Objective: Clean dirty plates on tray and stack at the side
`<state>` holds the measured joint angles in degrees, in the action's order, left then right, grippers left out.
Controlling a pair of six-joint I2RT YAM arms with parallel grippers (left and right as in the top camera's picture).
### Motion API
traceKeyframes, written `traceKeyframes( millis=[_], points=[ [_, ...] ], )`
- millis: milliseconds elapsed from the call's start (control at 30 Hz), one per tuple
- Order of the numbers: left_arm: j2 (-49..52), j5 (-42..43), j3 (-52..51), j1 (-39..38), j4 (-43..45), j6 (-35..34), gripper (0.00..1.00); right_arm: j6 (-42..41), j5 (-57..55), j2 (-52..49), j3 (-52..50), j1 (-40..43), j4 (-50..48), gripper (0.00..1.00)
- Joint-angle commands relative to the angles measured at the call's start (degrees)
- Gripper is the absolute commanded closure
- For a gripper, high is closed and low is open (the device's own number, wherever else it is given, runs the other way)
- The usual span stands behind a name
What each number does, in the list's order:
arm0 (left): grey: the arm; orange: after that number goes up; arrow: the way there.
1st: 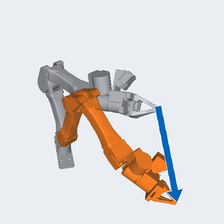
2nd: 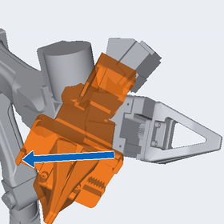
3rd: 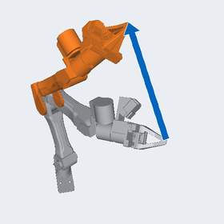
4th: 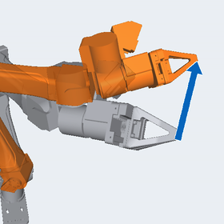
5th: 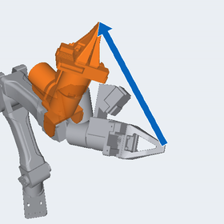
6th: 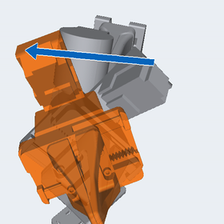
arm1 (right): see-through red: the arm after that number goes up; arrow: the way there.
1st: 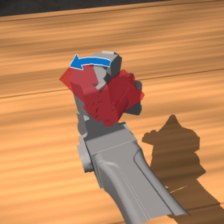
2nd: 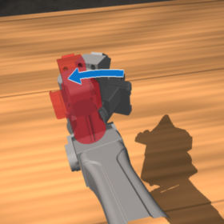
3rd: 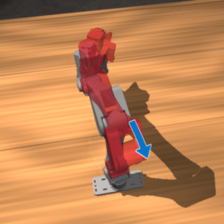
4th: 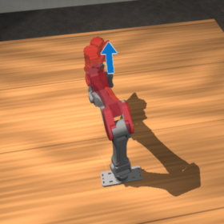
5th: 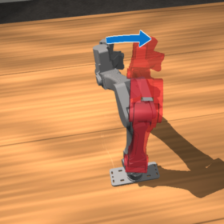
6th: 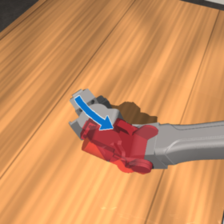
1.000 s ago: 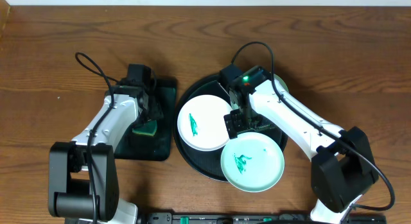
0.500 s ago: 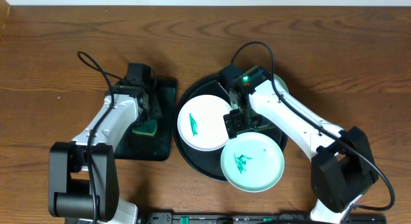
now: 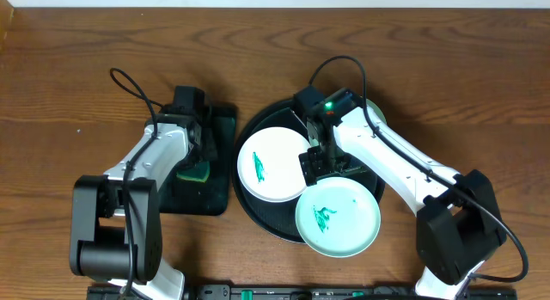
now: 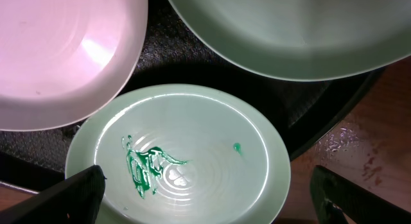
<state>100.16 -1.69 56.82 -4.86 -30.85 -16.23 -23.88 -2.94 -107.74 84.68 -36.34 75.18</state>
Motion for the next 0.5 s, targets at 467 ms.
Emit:
traceKeyframes(
  millis=[467],
  points=[
    [-1.22,2.62,-0.74,0.13,0.28,0.57,0.44,0.15,0.26,0.22,0.0,-0.5,0.48,0.01]
  ],
)
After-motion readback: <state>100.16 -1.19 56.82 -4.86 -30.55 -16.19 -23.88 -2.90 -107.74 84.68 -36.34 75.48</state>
